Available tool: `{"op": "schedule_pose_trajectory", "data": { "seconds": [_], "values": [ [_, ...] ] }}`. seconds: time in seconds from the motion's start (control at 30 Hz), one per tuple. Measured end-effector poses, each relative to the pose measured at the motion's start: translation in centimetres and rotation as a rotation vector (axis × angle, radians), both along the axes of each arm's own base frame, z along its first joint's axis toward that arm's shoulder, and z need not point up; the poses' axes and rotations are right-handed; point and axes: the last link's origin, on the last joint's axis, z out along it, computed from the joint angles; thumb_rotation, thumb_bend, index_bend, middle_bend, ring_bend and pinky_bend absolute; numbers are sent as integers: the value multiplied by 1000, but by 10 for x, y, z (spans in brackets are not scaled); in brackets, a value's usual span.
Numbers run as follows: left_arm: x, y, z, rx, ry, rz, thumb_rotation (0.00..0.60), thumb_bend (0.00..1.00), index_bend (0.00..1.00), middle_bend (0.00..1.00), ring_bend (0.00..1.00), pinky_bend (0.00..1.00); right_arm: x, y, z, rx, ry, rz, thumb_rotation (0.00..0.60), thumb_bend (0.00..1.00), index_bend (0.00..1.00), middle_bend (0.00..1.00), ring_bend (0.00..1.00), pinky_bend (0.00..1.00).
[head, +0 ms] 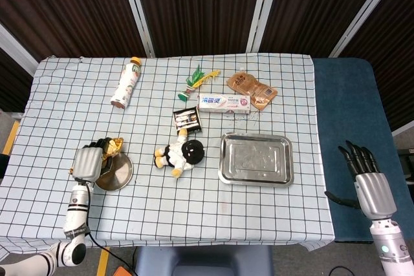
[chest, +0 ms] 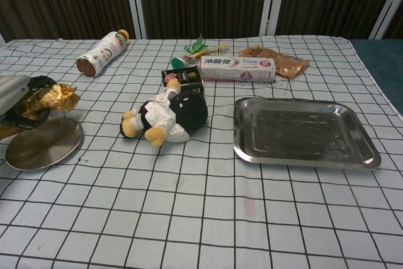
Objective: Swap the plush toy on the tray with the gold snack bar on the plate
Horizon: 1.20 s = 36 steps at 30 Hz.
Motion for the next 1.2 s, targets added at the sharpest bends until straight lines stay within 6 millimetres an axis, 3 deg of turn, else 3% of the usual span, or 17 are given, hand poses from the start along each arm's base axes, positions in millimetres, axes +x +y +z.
{"op": "schedule_pose_trajectory", "data": {
  "seconds": [0.3,0.63,0.8,1.2],
  "values": [
    [24,-16,5,22,-59,-100,600,780,528,611,610,714,1,2,2,-9,-7,8,600,93,0,0,0,0],
    [84,-77,2,-143,-192,-250,600,768,550,629,628,731,4,6,9,-49,-32,25,600,93,2,0,0,0],
    [111,-106,-13,-261,-227,-307,600,764,550,630,629,732,6,10,14,-67,-49,40,600,93,8,0,0,0],
    [160,-128,-62,-348,-296,-339,600,760,535,619,626,753,8,17,28,-109,-95,60,600,93,9,0,0,0]
  ]
}}
